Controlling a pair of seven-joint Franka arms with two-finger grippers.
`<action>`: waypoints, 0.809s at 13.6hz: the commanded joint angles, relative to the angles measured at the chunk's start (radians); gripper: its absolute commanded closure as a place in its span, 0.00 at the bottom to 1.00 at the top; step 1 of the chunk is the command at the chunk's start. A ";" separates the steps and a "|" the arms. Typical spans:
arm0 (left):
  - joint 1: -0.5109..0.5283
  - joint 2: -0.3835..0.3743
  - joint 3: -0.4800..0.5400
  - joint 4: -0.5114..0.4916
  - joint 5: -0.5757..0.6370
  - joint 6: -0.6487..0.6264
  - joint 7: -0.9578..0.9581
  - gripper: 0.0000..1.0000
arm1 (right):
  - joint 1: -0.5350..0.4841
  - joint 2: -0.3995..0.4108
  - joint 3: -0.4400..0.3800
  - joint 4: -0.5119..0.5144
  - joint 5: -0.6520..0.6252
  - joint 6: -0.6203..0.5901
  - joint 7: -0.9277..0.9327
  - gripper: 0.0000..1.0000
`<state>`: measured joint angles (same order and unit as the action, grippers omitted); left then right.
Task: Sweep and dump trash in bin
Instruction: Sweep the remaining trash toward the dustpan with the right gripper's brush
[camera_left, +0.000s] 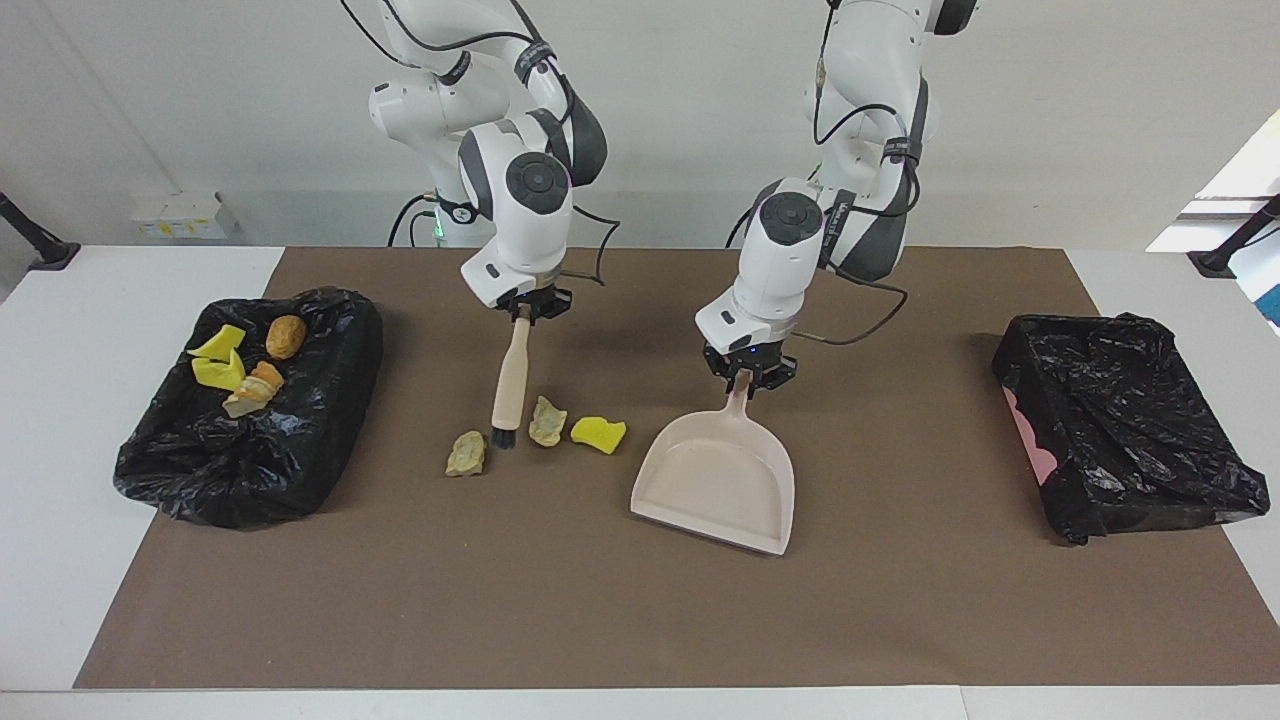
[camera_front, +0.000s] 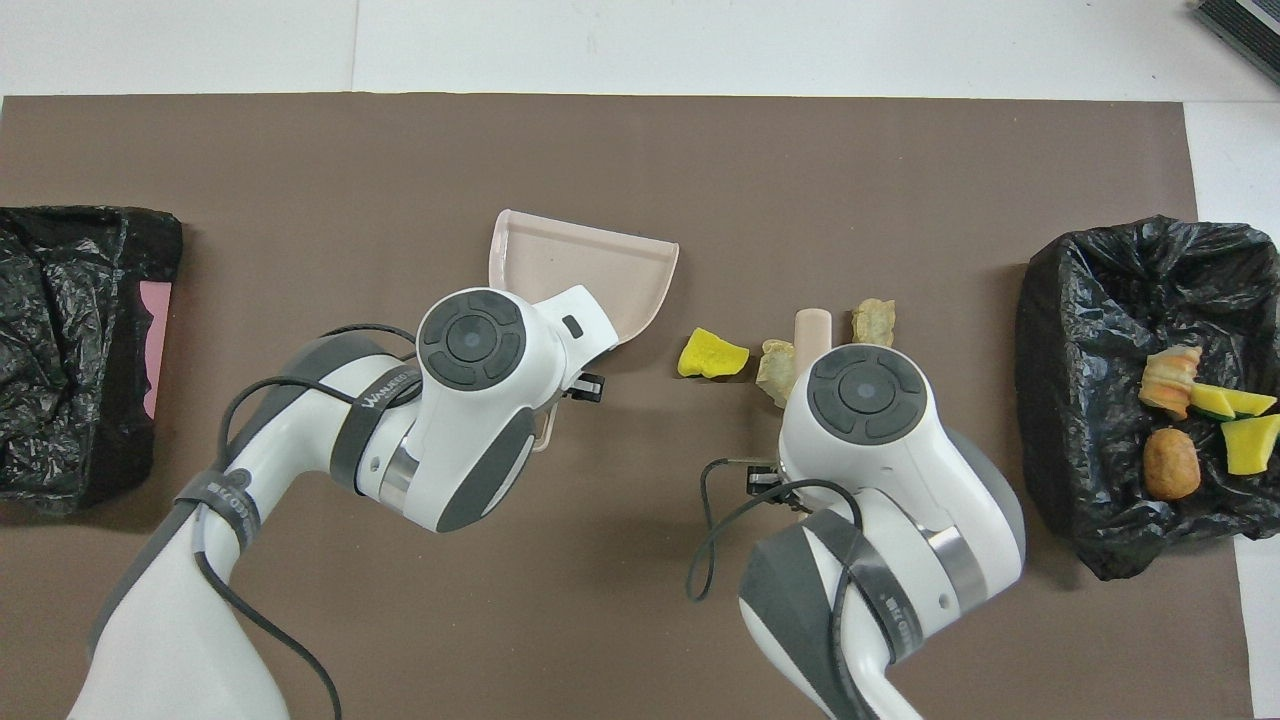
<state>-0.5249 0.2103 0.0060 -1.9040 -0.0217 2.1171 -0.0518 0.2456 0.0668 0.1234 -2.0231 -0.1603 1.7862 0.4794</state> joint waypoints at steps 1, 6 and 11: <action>0.038 -0.058 -0.003 -0.017 0.016 -0.086 0.168 0.95 | -0.133 0.040 0.013 0.029 -0.111 -0.014 -0.218 1.00; 0.088 -0.071 -0.004 -0.032 0.101 -0.131 0.500 1.00 | -0.264 0.079 0.013 -0.041 -0.130 0.120 -0.350 1.00; 0.098 -0.101 -0.004 -0.095 0.101 -0.115 0.780 1.00 | -0.203 0.142 0.024 -0.036 -0.056 0.153 -0.349 1.00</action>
<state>-0.4347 0.1642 0.0089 -1.9369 0.0609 1.9928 0.6583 0.0089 0.1969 0.1377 -2.0569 -0.2519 1.9190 0.1424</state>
